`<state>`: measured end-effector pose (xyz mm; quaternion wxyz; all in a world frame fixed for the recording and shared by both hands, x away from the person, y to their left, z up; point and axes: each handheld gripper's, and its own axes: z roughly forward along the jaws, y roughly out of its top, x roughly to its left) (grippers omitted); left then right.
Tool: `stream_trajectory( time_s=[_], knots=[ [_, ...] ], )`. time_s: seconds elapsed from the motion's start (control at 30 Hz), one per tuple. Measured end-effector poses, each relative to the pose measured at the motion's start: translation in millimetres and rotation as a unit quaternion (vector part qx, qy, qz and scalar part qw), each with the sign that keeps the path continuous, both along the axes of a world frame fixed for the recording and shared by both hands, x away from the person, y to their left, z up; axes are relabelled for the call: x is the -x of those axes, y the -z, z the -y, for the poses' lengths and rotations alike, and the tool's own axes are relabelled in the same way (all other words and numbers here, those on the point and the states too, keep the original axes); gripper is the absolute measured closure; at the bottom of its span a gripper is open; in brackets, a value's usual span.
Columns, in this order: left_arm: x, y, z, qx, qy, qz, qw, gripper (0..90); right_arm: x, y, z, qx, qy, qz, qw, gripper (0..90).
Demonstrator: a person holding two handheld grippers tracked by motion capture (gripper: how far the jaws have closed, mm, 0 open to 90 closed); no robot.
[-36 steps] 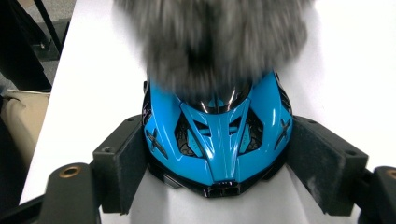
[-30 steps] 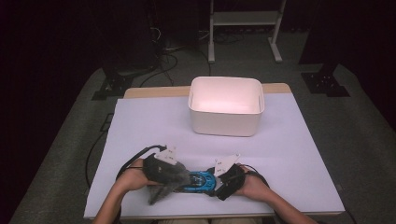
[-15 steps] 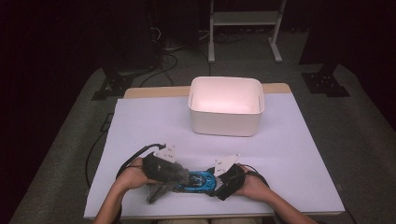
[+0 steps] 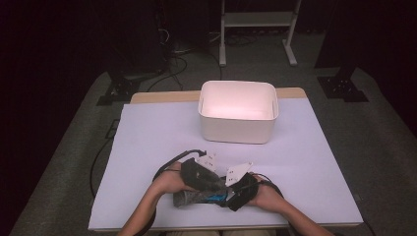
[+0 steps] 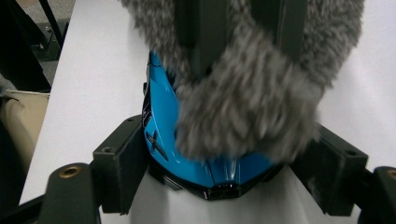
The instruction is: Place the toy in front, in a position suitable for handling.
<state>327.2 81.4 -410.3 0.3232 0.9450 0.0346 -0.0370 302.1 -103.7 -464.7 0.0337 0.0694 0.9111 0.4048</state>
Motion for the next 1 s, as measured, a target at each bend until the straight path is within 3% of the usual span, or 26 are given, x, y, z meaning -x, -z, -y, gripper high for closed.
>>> stream_trajectory(
  time_s=[0.3,0.5,0.6,0.63,0.77,1.0],
  knots=[
    [1.5,-6.3,-30.2,0.005,-0.019,-0.002,0.9998,75.0,-0.6,0.0,0.1,0.001,-0.001,0.001,1.0,22.5],
    [7.4,-9.5,-67.6,-0.016,-0.055,0.001,0.9983,74.9,-0.7,0.0,0.2,0.002,-0.001,0.002,1.0,22.5],
    [8.4,-8.3,-78.0,-0.016,-0.064,-0.001,0.9978,74.8,-0.7,0.0,0.2,0.001,-0.001,0.001,1.0,22.5],
    [9.1,-5.9,-86.4,-0.006,-0.074,-0.005,0.9972,74.8,-0.7,0.0,0.2,0.001,-0.001,0.001,1.0,22.5],
    [12.1,-2.0,-88.0,0.01,-0.08,-0.007,0.9967,74.8,-0.7,0.0,0.2,0.001,-0.001,0.001,1.0,22.5],
    [11.4,-4.8,-68.8,-0.003,-0.055,0.004,0.9985,74.7,-0.8,0.0,0.2,0.001,-0.002,0.001,1.0,22.5]
  ],
)
